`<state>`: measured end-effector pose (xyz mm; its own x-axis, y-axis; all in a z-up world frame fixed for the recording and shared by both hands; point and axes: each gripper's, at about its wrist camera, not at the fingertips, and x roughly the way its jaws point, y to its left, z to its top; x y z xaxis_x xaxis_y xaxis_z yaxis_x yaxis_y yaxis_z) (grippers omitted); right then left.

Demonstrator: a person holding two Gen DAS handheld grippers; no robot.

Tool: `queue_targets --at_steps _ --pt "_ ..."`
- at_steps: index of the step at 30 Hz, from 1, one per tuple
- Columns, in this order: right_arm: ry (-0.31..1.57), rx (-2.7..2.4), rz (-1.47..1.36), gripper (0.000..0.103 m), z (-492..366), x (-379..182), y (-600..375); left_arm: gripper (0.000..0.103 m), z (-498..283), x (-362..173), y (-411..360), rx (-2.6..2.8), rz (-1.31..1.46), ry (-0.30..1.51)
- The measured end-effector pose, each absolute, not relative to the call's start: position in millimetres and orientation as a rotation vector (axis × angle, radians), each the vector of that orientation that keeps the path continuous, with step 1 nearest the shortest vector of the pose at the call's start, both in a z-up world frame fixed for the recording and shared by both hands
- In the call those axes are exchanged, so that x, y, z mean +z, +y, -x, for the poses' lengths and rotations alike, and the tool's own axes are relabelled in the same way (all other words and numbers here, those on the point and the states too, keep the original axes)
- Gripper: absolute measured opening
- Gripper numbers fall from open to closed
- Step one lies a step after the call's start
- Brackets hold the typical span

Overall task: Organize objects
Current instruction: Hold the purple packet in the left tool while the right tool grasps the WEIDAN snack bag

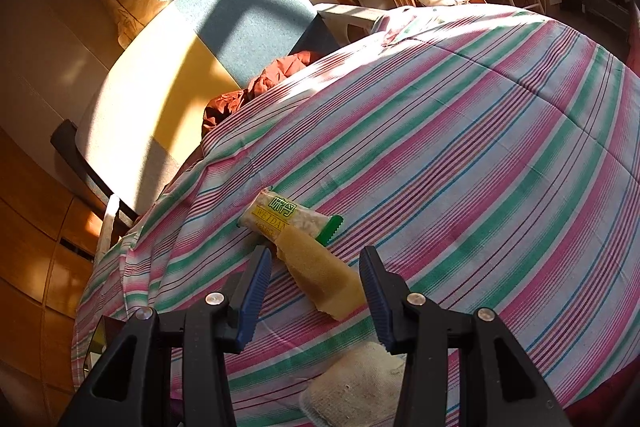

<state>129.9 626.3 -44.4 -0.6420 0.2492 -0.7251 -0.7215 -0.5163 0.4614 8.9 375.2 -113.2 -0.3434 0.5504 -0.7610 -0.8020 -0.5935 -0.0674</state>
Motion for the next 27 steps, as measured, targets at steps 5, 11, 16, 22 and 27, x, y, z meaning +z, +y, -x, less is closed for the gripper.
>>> queue_targets --at_steps 5,11,16,22,27 --pt "1.031 2.178 0.808 0.046 -127 -44 626 0.036 -10 -113 375 2.017 0.97 0.404" --pt "1.005 2.198 0.805 0.046 -126 -40 621 0.036 -10 -114 376 2.024 0.963 0.414" --pt "0.93 2.248 0.839 0.046 -116 -33 611 0.037 -10 -114 375 2.022 0.964 0.407" --pt "0.718 2.359 0.999 0.046 -77 -19 600 0.037 -8 -114 374 2.017 0.968 0.393" --pt "0.571 2.391 1.217 0.06 -32 -23 614 0.037 -8 -114 374 2.014 0.969 0.382"
